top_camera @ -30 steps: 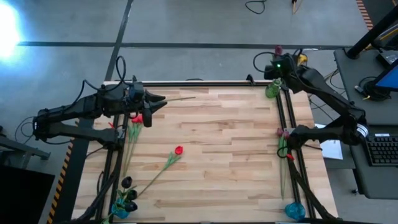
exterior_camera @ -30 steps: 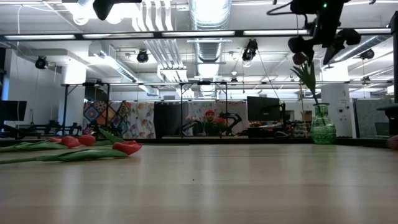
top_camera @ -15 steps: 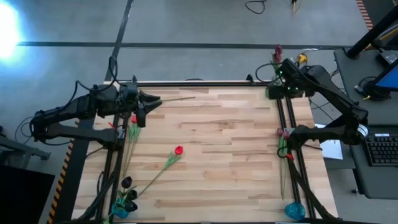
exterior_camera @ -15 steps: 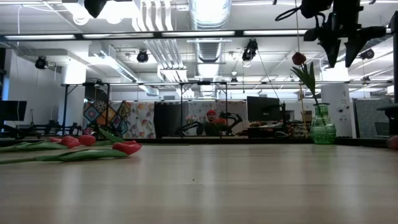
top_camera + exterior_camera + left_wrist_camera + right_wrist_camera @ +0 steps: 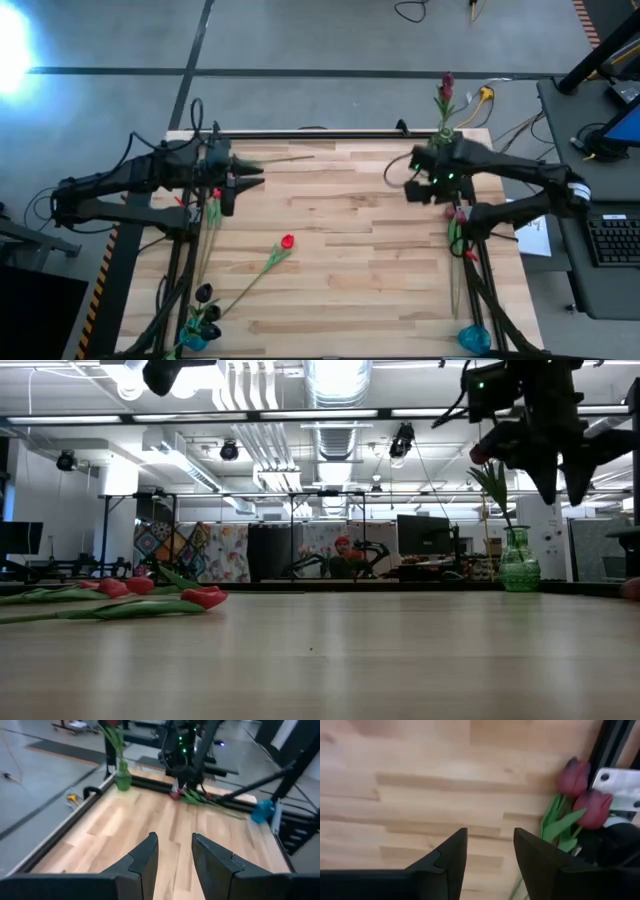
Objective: Sort flowers into vase by color
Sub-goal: Put the dark red tulip into the green vase
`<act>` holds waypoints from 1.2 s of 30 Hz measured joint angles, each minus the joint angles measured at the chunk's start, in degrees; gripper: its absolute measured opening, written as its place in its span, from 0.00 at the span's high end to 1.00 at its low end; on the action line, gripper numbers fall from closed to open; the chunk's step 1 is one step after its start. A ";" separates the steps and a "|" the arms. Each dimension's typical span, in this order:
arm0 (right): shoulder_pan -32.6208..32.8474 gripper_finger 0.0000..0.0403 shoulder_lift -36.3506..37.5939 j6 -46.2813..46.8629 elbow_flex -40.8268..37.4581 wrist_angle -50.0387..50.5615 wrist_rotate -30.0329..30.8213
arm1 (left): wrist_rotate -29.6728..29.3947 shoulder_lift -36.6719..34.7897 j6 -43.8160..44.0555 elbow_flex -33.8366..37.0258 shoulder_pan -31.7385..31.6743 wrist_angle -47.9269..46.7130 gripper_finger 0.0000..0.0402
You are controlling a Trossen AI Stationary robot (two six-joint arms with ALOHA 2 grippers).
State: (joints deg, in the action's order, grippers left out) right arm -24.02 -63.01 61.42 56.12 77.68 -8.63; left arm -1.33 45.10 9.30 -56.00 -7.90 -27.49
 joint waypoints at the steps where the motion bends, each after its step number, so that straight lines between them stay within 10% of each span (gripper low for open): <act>1: 2.01 0.63 -1.26 0.67 -0.42 -0.20 -0.01 | 0.71 -0.03 -0.01 0.41 0.00 0.00 0.73; 9: 5.60 0.69 -18.42 -12.48 -1.47 5.13 -0.84 | 4.07 -0.19 0.96 2.29 0.04 0.23 0.73; 18: 1.61 0.53 -34.59 -30.14 -3.00 12.10 4.21 | 5.08 -0.35 2.05 2.57 0.09 0.22 0.73; 36: -10.82 0.23 -39.71 -40.06 -10.21 4.14 5.25 | 1.75 -0.16 1.48 2.57 0.02 1.39 0.73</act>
State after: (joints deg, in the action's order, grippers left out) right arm -34.84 -102.73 21.36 45.92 81.82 -3.38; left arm 0.42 44.94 10.78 -53.43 -7.88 -26.10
